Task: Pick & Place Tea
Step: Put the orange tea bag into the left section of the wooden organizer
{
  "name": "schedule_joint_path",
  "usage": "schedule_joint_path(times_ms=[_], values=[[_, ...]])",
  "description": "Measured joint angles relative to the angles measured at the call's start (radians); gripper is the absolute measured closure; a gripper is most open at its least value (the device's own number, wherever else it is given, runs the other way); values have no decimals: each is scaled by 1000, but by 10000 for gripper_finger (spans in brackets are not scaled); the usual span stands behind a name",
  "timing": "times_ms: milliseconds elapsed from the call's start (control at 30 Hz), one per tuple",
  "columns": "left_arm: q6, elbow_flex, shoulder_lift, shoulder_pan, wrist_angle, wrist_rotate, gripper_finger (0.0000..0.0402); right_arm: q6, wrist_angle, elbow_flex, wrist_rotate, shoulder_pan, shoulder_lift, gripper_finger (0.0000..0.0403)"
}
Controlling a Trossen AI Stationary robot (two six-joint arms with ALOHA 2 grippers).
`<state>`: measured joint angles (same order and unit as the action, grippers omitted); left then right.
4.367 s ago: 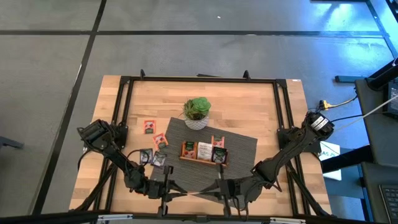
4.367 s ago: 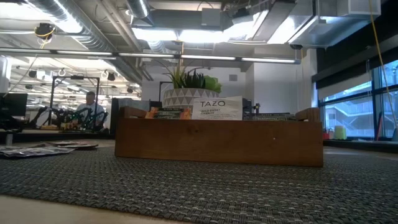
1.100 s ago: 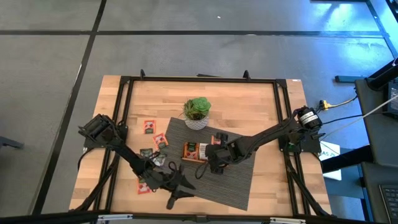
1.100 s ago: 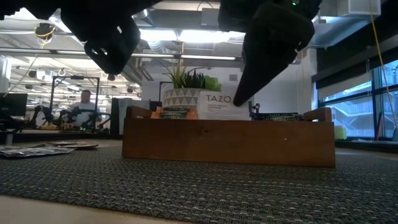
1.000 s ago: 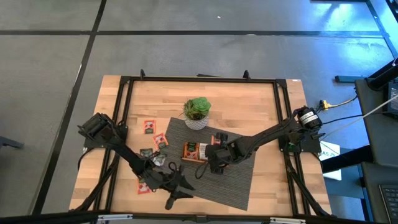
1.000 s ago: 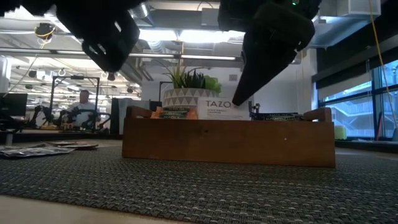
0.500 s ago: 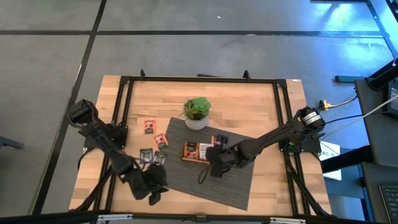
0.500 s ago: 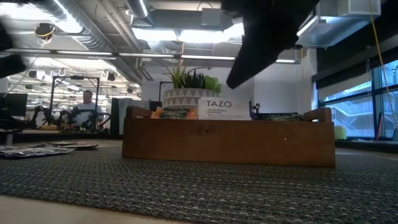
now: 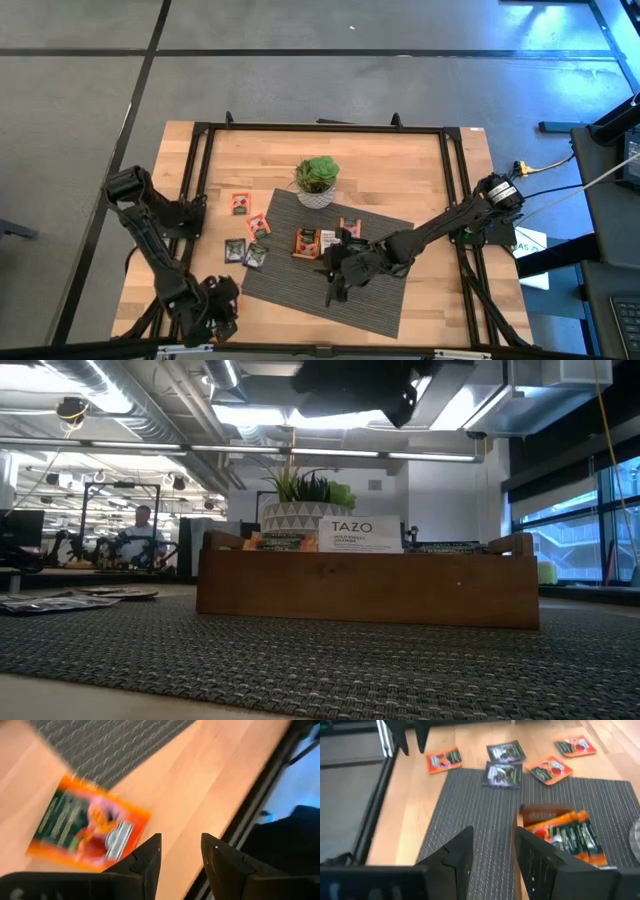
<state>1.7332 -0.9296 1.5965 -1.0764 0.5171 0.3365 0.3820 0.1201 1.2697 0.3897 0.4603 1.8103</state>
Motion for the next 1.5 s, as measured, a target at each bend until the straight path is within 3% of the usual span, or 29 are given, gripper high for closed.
schedule_joint_path(times_ms=[200, 400, 667, 933, 1100, 1233, 1500], values=[[61, -72, 98, -15, 147, -70, 265, 1, -27, 0, 0, 0, 0, 258], [90, -81, 169, -14, 155, -112, 269, 1, -36, 0, 0, 0, 0, 258], [60, -83, 184, -8, 43, -115, 267, 0, -50, 0, 1, 0, 0, 258], [-110, -86, 255, 48, -151, -119, 271, 2, -179, 1, 0, 0, 79, 258], [-211, -94, 270, 74, -211, -102, 272, -18, -323, 0, -149, -5, 162, 258], [-295, -109, 272, 87, -208, -58, 272, 58, -424, 0, -273, -20, 214, 258], [-459, -109, 273, 127, -205, 3, 272, 91, -457, 56, -317, -19, 307, 239]])
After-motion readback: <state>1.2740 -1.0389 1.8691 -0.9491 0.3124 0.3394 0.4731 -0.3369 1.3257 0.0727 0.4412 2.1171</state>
